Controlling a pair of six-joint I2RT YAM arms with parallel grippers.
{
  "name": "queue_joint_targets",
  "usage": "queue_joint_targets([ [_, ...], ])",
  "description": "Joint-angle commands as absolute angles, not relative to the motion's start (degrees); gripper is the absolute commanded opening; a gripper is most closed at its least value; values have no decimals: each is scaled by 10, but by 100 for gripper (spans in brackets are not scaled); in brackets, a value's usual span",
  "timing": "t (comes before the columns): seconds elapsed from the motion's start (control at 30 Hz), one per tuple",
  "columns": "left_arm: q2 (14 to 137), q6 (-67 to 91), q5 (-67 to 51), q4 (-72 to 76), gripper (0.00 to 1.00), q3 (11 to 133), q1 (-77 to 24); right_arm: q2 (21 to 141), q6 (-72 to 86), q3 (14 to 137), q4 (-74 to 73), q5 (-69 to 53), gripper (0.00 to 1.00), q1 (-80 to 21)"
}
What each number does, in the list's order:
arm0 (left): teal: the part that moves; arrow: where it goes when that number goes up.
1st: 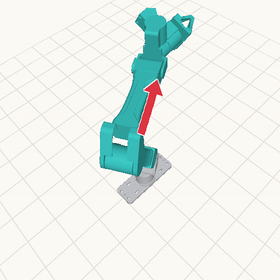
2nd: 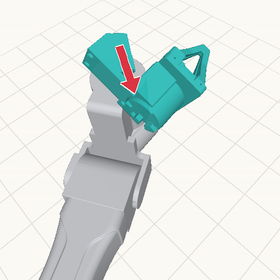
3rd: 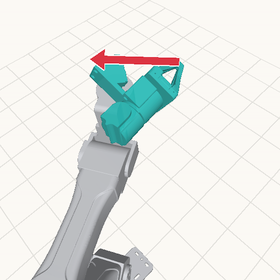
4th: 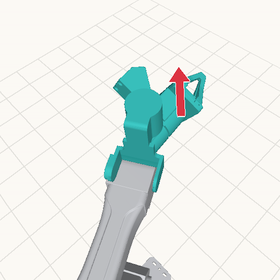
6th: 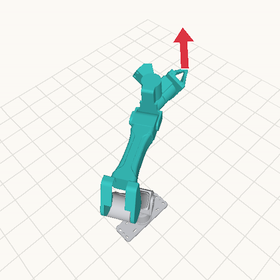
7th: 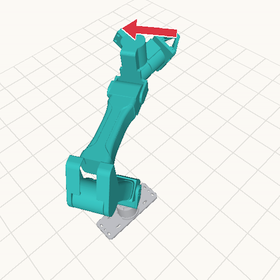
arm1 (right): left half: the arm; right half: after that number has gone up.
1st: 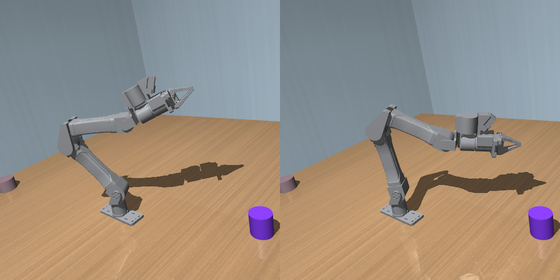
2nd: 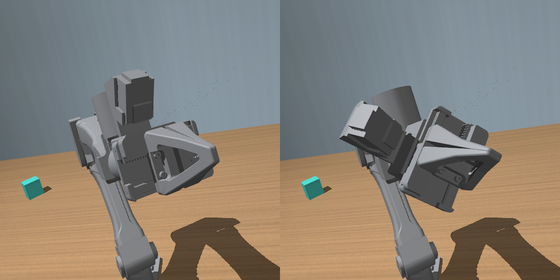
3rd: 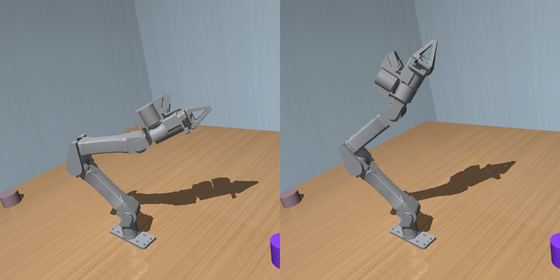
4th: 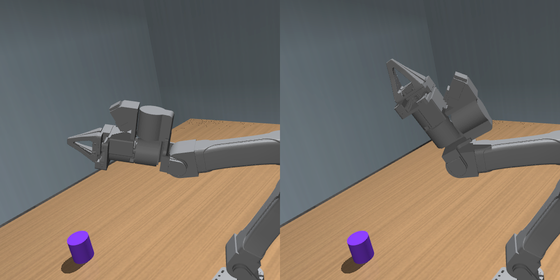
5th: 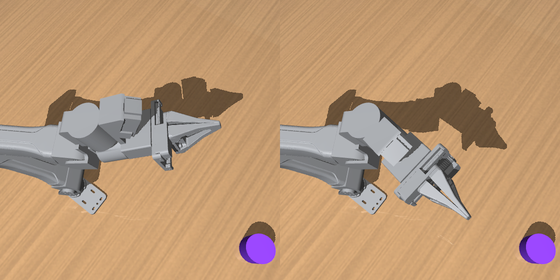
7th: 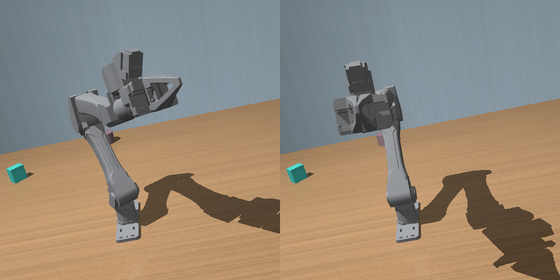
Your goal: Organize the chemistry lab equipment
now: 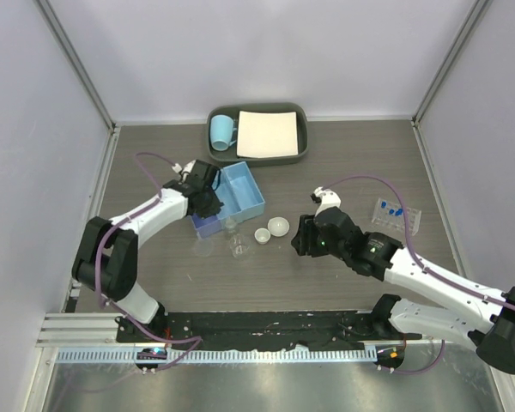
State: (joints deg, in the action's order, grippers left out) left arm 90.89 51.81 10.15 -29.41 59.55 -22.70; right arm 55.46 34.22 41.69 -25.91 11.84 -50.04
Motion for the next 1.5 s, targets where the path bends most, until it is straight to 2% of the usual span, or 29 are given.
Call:
queue_joint_targets([
  [0.0,959,526,49,-273,0,570,-286,542,344,410,-267,121,50,-504],
  [0.47,1024,512,46,-245,0,592,-316,526,341,396,-280,134,50,-504],
  [0.5,1027,510,47,-250,5,608,-316,527,339,398,-282,134,50,-504],
  [0.57,1028,498,54,-271,9,627,-316,526,339,400,-285,138,50,-504],
  [0.7,1033,476,60,-310,33,673,-317,524,336,398,-285,143,50,-504],
  [0.8,1031,463,65,-337,44,699,-316,525,336,392,-279,142,50,-504],
  [0.9,1023,450,69,-361,50,722,-316,528,335,388,-272,138,50,-504],
  [1.17,985,395,122,-469,58,850,-316,532,330,381,-261,135,50,-504],
  [1.47,956,342,177,-602,59,954,-317,527,324,374,-261,135,50,-504],
])
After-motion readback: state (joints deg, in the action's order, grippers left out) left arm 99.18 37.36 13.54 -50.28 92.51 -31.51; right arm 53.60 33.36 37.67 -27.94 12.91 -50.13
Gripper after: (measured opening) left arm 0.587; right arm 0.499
